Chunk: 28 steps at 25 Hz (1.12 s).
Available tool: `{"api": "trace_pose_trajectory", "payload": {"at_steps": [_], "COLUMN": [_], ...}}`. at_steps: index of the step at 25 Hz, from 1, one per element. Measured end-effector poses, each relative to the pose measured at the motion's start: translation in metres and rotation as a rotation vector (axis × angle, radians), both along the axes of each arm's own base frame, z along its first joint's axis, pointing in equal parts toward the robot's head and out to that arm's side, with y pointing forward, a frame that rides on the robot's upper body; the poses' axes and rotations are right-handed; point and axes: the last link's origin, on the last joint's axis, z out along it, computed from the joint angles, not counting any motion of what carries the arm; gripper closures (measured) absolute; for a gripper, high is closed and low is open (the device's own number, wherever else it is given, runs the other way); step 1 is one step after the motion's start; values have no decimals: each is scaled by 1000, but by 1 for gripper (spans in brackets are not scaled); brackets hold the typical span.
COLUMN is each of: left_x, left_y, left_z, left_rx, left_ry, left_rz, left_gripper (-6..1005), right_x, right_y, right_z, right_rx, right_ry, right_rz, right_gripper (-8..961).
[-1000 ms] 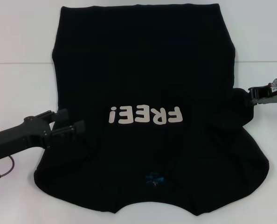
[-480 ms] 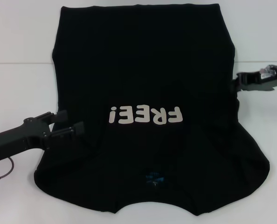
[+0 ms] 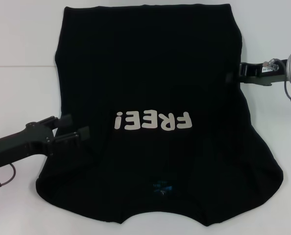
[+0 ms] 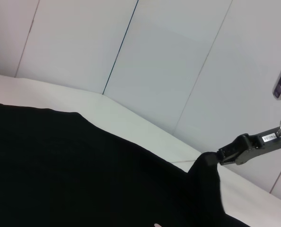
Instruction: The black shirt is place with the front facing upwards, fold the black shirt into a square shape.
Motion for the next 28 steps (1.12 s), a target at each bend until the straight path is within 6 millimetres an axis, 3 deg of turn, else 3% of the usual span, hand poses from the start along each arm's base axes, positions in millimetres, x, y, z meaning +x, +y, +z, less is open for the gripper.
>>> {"api": "trace_pose_trajectory", "payload": {"at_steps": [11, 17, 22, 25, 28], "left_x": [1, 6, 11, 15, 16], "left_y": [2, 4, 5, 4, 1], "left_z": [2, 4, 9, 13, 20], "left_rx": [9, -9, -17, -50, -101], "left_ry": [-7, -44, -83, -112, -156], "left_rz": [-1, 14, 7, 4, 21], "left_gripper": [217, 219, 222, 223, 224], "right_x": [14, 33, 58, 78, 92], "right_y": [2, -14, -40, -59, -87], "right_z": [-6, 3, 19, 29, 31], "right_rx": [71, 158, 257, 292, 281], "right_ry": [17, 123, 208, 213, 170], "right_rz": [-31, 64, 159, 184, 307], "right_gripper": [898, 877, 674, 439, 289]}}
